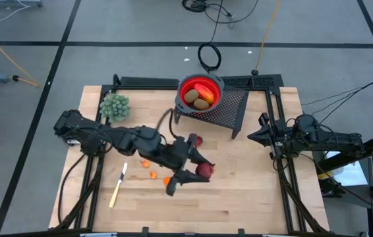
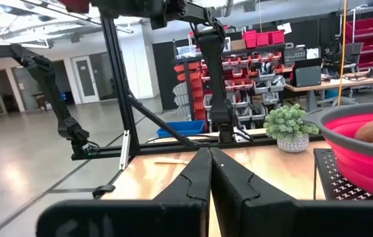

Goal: Pick & Place Fruit
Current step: Put the bottom pomegranate into the red strainer bowl on the shelf

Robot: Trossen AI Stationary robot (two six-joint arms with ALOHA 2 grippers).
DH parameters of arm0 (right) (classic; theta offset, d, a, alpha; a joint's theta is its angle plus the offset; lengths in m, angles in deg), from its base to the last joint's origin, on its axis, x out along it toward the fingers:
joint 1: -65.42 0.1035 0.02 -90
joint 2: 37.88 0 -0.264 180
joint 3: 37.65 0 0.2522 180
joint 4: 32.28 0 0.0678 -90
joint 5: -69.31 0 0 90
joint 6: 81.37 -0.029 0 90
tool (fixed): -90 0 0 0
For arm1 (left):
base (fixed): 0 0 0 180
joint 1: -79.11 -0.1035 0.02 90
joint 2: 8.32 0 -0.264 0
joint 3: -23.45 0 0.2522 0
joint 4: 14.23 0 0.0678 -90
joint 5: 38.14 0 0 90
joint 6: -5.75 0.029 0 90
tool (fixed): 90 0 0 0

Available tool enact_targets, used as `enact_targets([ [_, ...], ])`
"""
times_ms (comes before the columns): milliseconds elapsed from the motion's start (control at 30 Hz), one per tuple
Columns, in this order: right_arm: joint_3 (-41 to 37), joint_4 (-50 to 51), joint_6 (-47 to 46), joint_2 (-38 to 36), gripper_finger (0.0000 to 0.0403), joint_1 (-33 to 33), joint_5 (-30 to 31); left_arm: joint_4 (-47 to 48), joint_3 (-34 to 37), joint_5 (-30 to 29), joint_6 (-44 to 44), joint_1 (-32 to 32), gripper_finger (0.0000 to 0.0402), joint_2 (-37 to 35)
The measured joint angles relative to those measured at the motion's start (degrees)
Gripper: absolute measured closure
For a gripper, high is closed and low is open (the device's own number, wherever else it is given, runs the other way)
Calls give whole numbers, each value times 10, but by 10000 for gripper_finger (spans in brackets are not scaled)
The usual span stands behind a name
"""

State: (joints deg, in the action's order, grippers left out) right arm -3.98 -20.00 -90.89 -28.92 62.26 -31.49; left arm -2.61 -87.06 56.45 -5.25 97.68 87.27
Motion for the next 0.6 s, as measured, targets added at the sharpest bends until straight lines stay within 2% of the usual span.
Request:
enact_targets([
  [233, 0, 14, 25, 0, 403, 0, 2, -116, 0, 101, 29, 0, 218, 0],
  [600, 0, 48, 51, 0, 403, 0, 33, -211, 0, 225, 39, 1, 218, 0],
])
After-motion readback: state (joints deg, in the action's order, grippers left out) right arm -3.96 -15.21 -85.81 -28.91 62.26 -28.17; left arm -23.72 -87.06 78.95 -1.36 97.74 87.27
